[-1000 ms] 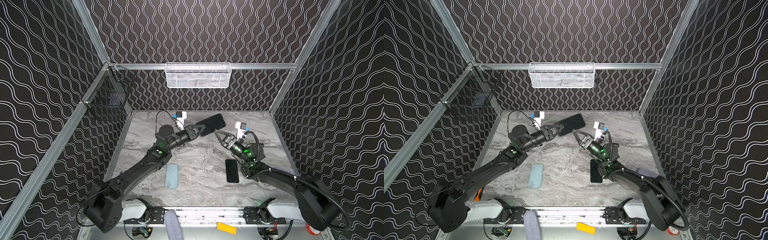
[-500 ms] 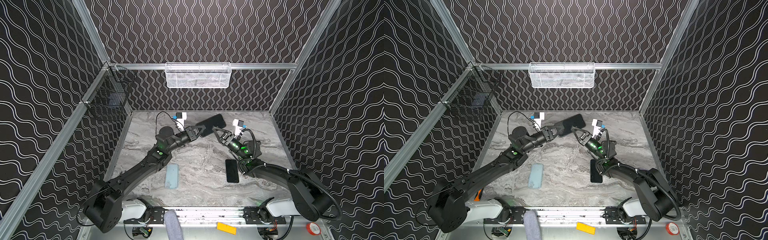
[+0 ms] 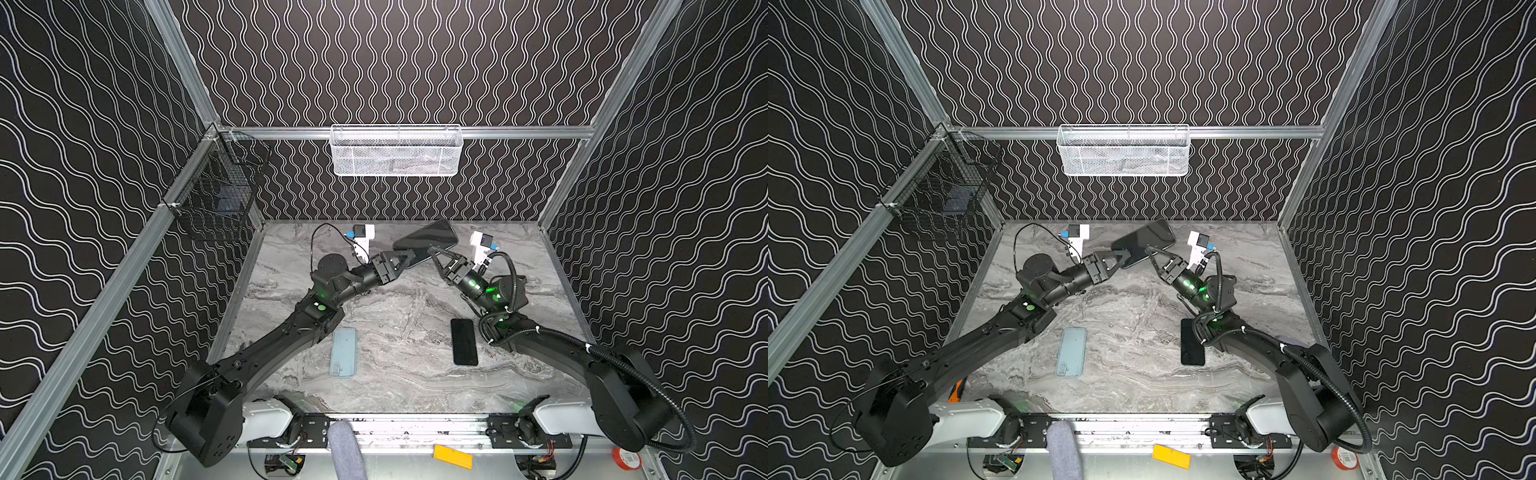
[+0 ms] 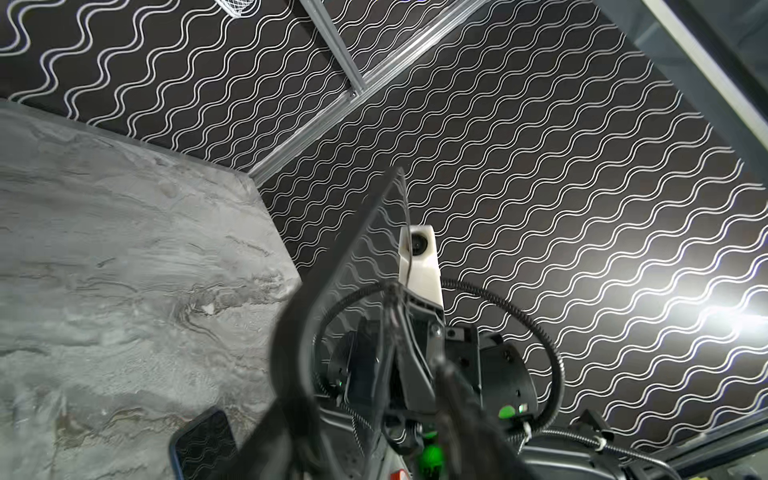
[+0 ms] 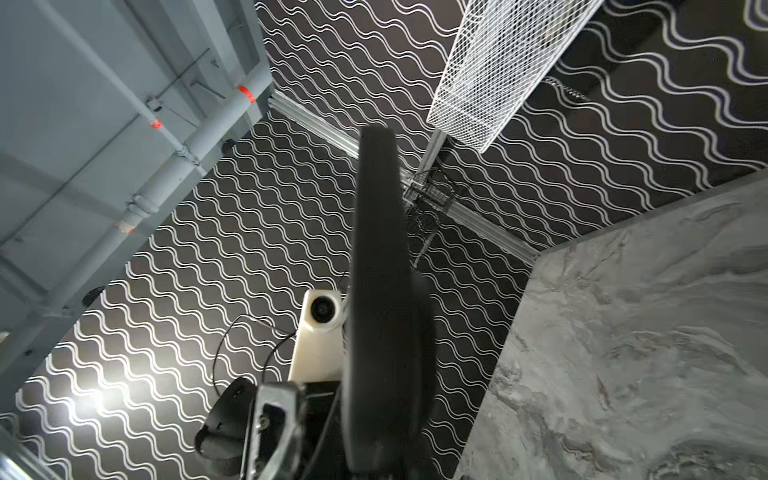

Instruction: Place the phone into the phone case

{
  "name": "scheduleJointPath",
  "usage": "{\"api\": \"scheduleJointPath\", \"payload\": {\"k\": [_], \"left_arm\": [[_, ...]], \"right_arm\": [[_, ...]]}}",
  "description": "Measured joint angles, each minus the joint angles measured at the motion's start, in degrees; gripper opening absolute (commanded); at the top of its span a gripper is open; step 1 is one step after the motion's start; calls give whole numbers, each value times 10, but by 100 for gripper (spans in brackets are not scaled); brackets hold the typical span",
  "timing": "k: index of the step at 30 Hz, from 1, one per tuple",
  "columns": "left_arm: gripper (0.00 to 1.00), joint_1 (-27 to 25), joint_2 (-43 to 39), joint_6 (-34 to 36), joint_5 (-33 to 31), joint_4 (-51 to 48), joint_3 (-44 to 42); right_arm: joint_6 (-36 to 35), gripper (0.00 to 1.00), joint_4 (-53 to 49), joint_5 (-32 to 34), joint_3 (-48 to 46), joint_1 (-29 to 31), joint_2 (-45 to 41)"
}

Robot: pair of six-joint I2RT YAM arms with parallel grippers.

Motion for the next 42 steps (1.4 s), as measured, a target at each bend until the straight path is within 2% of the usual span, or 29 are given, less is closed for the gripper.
{"api": "scheduleJointPath", "payload": {"k": [1, 3, 7, 11, 15, 19, 24, 32, 42], "left_arm": [[78, 0, -8, 7, -4, -10, 0], [98, 0, -33, 29, -18, -40, 0], [98, 0, -108, 91, -76, -130, 1], [99, 0, -198, 180, -177, -255, 9], [99, 1, -269, 261, -275, -363, 9], [99, 5, -294, 325, -323, -451, 16], [98, 9, -273, 374, -315, -524, 28], [99, 23, -241, 409, -260, -572, 27], [99, 37, -228, 411, -225, -573, 20]], "right_arm": [[-8, 0, -18, -2, 3, -3, -7], [-27, 0, -64, -10, 13, -15, -25], [-87, 0, -216, -21, 62, -43, -60], [-198, 0, -432, -38, 170, -61, -54], [-295, 0, -589, -49, 262, -72, 9], [-372, 0, -731, -107, 348, -71, 117], [-451, 0, -883, -155, 492, -72, 269], [-544, 0, -1032, -200, 628, -72, 438], [-597, 0, -1115, -229, 725, -76, 555]]}}
